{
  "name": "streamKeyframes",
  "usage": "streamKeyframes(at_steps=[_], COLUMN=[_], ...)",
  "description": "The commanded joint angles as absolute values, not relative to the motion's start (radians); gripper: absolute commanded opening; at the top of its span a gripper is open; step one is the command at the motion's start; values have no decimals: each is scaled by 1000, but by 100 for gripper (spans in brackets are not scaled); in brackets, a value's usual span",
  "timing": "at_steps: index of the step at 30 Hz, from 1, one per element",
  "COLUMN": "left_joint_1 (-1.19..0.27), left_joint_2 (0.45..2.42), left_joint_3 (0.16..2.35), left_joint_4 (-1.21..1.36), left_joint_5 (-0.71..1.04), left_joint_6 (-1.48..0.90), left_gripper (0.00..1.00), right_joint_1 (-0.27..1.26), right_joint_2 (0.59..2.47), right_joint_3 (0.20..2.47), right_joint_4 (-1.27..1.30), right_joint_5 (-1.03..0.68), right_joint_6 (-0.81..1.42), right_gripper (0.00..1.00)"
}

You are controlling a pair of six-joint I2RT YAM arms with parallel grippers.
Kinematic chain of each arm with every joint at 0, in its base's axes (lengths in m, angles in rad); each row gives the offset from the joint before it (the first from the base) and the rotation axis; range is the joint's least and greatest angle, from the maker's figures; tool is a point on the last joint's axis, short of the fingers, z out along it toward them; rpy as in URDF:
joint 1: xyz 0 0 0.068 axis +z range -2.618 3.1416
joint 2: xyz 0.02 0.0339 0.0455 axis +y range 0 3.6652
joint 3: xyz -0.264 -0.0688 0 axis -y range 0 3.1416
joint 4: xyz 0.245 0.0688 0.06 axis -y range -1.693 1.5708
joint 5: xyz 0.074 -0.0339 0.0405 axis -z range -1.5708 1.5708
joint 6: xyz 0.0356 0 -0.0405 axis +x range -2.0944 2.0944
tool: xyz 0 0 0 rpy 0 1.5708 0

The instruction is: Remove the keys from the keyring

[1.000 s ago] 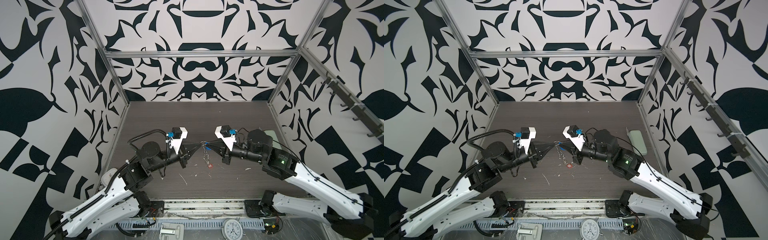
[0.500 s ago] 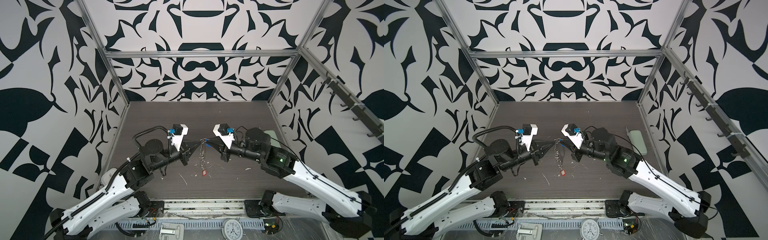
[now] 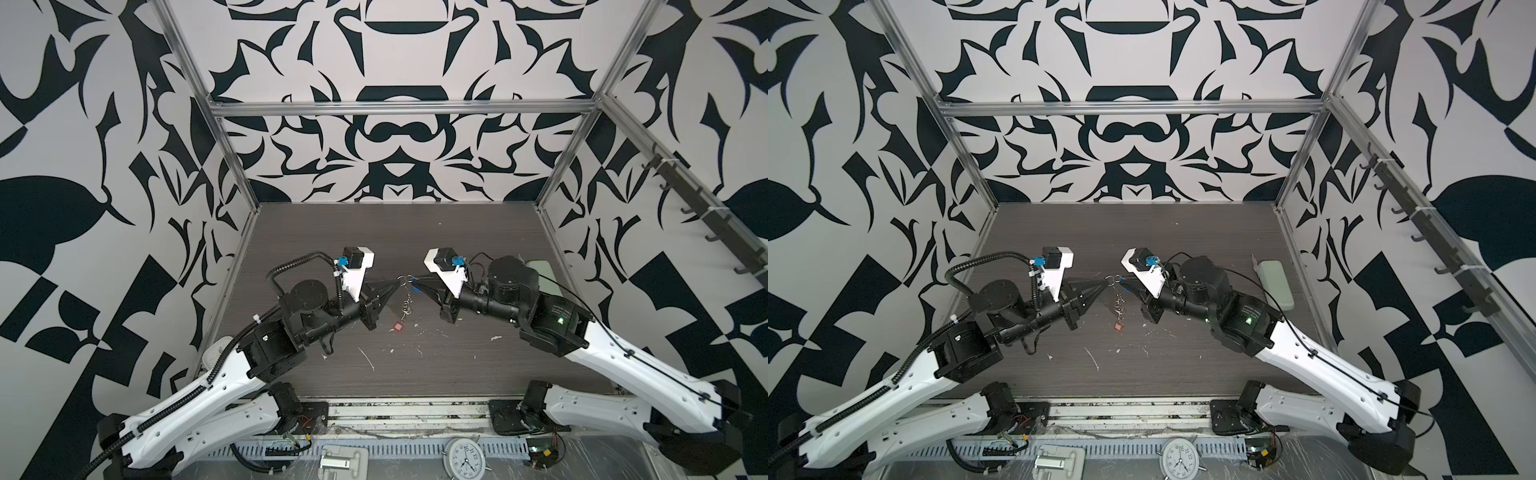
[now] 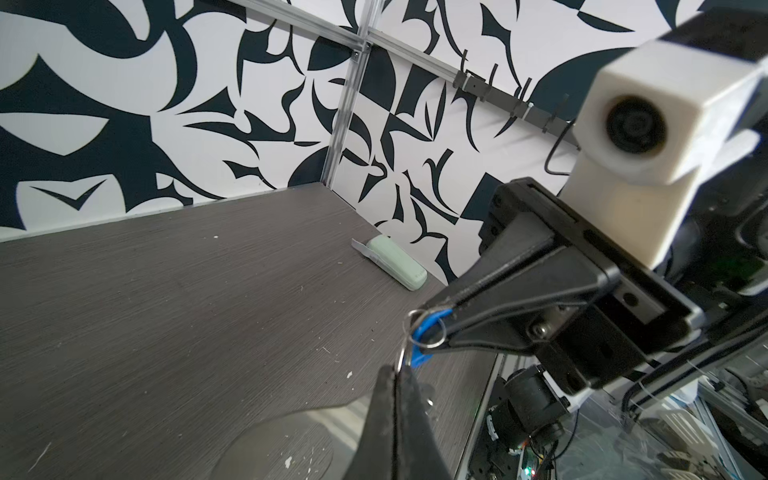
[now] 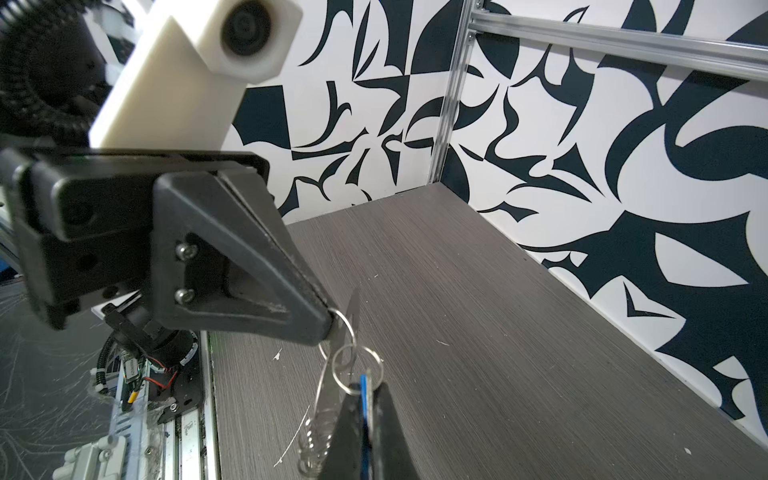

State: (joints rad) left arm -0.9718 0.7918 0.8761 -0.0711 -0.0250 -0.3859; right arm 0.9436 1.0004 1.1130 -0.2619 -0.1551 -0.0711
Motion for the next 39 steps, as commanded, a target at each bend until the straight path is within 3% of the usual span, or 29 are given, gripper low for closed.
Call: streamKeyframes(at_steps=[1, 39], left_joint_1=[-965, -966], left_joint_2=[769, 670], left_joint_3=[910, 842], left_joint_4=[-99, 91], left_joint_5=[-147, -163], left_joint_6=[-428, -348], left_gripper=[0, 0], right_joint_1=[945, 999], right_joint_2=[975, 936], right_joint_3=[1115, 892], right_joint_4=[-221, -100], right_joint_5=[-136, -252], right_joint_6=[-66, 56], right_gripper=[0, 0])
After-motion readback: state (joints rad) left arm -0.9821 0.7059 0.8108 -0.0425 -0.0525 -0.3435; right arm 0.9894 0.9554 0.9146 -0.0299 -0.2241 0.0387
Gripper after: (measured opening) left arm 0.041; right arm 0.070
